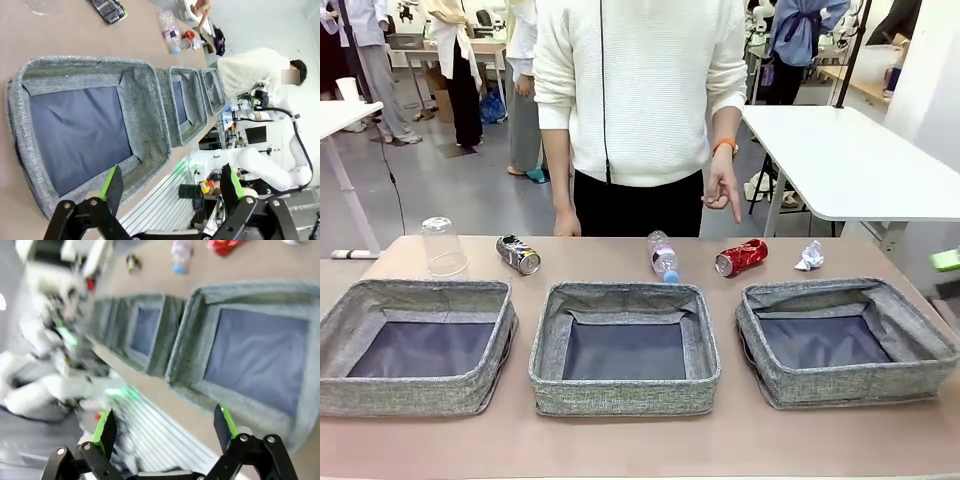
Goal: Sort the waste into the appropriate baskets.
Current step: Pick up the waste item pointed out by the person.
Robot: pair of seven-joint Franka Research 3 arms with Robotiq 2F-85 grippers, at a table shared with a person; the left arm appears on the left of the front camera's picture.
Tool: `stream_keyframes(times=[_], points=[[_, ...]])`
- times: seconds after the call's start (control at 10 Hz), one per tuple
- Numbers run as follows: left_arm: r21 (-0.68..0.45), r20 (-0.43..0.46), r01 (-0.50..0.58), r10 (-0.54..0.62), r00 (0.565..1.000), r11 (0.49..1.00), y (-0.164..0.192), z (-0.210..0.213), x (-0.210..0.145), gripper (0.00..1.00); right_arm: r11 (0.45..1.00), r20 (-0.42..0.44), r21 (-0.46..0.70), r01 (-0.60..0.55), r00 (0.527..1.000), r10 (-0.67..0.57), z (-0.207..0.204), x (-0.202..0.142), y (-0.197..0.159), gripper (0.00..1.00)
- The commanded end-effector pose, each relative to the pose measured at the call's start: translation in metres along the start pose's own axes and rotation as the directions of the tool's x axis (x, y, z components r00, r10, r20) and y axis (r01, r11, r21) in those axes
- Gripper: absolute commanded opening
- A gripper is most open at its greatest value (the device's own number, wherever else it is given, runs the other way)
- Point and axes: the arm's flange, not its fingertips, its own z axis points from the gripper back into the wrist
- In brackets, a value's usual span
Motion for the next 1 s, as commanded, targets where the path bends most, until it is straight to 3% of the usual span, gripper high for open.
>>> stream_keyframes(times=[0.0, 0.1, 0.2, 0.3, 0.4, 0.5, 0.7, 0.8, 0.9], points=[[-0.018, 0.012, 0.024, -0.023, 1.0, 1.0, 0.0, 0.001, 0.0, 1.0, 0.83, -0.176, -0.127, -0.542, 0.836, 0.519, -0.051, 0.072, -0.004, 1.0], [-0.018, 0.012, 0.024, -0.023, 1.0, 1.0, 0.0, 0.001, 0.0, 1.0, 0.693, -0.265, -0.191, -0.695, 0.716, 0.645, -0.09, 0.096, 0.006, 1.0], [-0.018, 0.012, 0.024, -0.023, 1.0, 1.0, 0.0, 0.001, 0.0, 1.0, 0.586, -0.318, -0.157, -0.795, 0.602, 0.732, -0.117, 0.107, 0.016, 1.0], [-0.018, 0.012, 0.024, -0.023, 1.0, 1.0, 0.0, 0.001, 0.0, 1.0, 0.509, -0.364, -0.148, -0.848, 0.526, 0.769, -0.134, 0.107, 0.03, 1.0], [-0.018, 0.012, 0.024, -0.023, 1.0, 1.0, 0.0, 0.001, 0.0, 1.0, 0.553, -0.347, -0.238, -0.799, 0.601, 0.719, -0.13, 0.101, 0.042, 1.0], [-0.018, 0.012, 0.024, -0.023, 1.0, 1.0, 0.0, 0.001, 0.0, 1.0, 0.816, -0.342, -0.112, -0.567, 0.793, 0.504, -0.14, 0.108, 0.042, 1.0], [-0.018, 0.012, 0.024, -0.023, 1.0, 1.0, 0.0, 0.001, 0.0, 1.0, 0.816, -0.342, -0.112, -0.567, 0.793, 0.504, -0.14, 0.108, 0.042, 1.0], [-0.018, 0.012, 0.024, -0.023, 1.0, 1.0, 0.0, 0.001, 0.0, 1.0, 0.74, -0.384, -0.132, -0.659, 0.723, 0.575, -0.144, 0.112, 0.043, 1.0], [-0.018, 0.012, 0.024, -0.023, 1.0, 1.0, 0.0, 0.001, 0.0, 1.0, 0.539, -0.335, -0.178, -0.823, 0.566, 0.753, -0.141, 0.121, 0.035, 1.0]])
